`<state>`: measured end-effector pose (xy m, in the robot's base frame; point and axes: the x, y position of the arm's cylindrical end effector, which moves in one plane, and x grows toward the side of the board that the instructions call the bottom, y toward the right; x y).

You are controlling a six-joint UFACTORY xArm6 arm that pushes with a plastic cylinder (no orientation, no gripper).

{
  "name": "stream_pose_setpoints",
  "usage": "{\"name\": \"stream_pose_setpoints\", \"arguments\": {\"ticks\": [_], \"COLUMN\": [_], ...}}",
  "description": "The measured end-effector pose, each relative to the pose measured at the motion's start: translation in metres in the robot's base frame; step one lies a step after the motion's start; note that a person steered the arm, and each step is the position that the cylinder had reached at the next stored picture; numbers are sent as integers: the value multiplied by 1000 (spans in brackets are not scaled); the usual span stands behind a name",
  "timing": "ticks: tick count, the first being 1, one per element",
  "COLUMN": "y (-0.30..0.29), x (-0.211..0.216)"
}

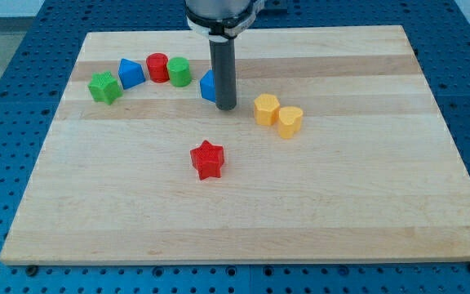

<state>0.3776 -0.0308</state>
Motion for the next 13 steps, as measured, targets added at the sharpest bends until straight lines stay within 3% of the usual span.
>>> {"name": "stream_pose_setpoints", "arguments": {"ticks": [2, 3, 5, 8, 10, 13], "y": [76, 82, -46, -264, -249, -251], "x": [26, 36, 52, -1, -52, -55]}}
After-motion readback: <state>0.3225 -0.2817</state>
